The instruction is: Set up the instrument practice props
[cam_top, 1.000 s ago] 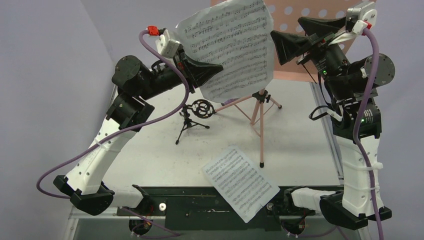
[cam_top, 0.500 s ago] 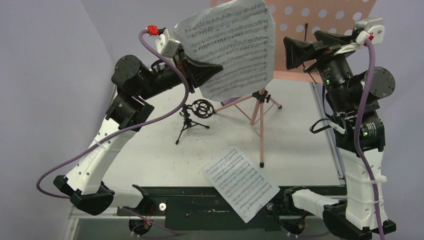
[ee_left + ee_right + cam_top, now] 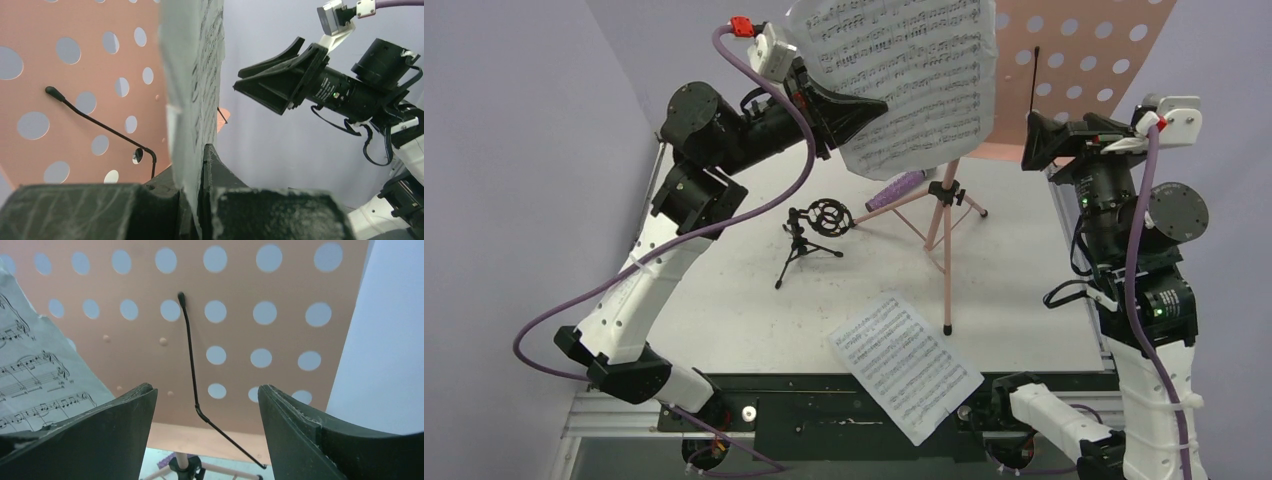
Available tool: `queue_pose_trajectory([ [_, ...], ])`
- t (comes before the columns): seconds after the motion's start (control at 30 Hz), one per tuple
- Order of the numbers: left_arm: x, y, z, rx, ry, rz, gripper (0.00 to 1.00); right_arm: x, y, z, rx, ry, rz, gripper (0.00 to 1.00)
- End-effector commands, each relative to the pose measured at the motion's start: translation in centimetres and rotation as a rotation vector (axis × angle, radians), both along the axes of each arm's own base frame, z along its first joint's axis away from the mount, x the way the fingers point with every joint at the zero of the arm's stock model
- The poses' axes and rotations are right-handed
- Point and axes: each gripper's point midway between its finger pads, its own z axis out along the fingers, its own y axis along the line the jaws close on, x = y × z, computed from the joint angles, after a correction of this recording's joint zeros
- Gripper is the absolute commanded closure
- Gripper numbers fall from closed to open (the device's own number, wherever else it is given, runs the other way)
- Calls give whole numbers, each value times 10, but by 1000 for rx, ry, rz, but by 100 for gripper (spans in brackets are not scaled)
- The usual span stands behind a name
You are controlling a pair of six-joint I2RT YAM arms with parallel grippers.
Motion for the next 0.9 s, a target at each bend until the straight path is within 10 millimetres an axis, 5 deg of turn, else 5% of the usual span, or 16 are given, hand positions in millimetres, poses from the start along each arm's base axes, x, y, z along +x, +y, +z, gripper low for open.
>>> queue_pose_trajectory([
  [0.0, -2, -3, 20, -28, -36, 67, 100, 13, -8, -20, -13, 49, -59, 27],
  [0.37, 12, -17, 22, 16, -41, 154, 100, 28, -4, -24, -8, 46, -62, 43],
  [0.6, 15, -20, 21, 33, -37, 161, 100, 42, 2, -23, -15, 44, -52, 44],
  [0.87, 14, -25, 22, 26, -33, 137, 100, 51, 6, -21, -16, 21, -42, 61],
])
